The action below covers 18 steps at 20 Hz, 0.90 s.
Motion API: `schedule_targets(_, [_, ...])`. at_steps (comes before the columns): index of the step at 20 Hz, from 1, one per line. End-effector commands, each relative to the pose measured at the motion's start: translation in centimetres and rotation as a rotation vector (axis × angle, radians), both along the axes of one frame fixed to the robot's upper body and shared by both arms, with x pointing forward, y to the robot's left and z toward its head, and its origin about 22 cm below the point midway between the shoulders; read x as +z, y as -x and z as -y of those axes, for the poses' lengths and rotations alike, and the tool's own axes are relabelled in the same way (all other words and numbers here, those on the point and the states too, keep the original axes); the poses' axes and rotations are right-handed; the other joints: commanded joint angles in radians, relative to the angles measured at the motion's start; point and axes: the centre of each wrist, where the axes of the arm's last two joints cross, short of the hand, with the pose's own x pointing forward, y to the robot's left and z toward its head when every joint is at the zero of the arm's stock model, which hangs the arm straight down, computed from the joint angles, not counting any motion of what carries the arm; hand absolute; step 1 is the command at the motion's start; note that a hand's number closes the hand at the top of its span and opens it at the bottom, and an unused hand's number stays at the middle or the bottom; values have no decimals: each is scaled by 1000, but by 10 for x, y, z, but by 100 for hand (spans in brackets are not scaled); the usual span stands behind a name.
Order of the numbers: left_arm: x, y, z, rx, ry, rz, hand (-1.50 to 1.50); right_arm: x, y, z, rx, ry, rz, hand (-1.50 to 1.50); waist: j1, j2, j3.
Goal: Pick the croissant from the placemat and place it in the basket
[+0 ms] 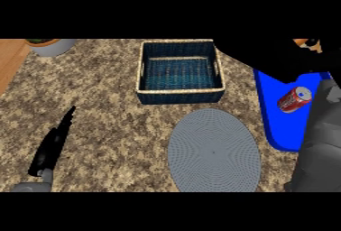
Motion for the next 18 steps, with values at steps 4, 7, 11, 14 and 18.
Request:
schedule_targets(4, [17, -4, 6, 5, 2, 6, 0, 25, -22, -42, 11, 3, -98, 150, 2, 0, 1])
schedule_targets(7, [-4, 13, 3, -1, 6, 0, 0, 5, -50, -41, 0, -2, -136, 150, 4, 2, 1])
schedule_targets(11, [-17, 6, -7, -1, 1, 5, 0, -10, -81, -57, -47, 16, -166, 150, 5, 7, 0])
schedule_targets(14, [-5, 11, -8, 7, -3, 9, 0, -23, -88, -62, -47, 39, -191, 150, 6, 3, 1])
schedule_targets(18, [7, -2, 2, -19, -1, 10, 0, -40, -108, -76, -131, 78, -166, 150, 9, 5, 1])
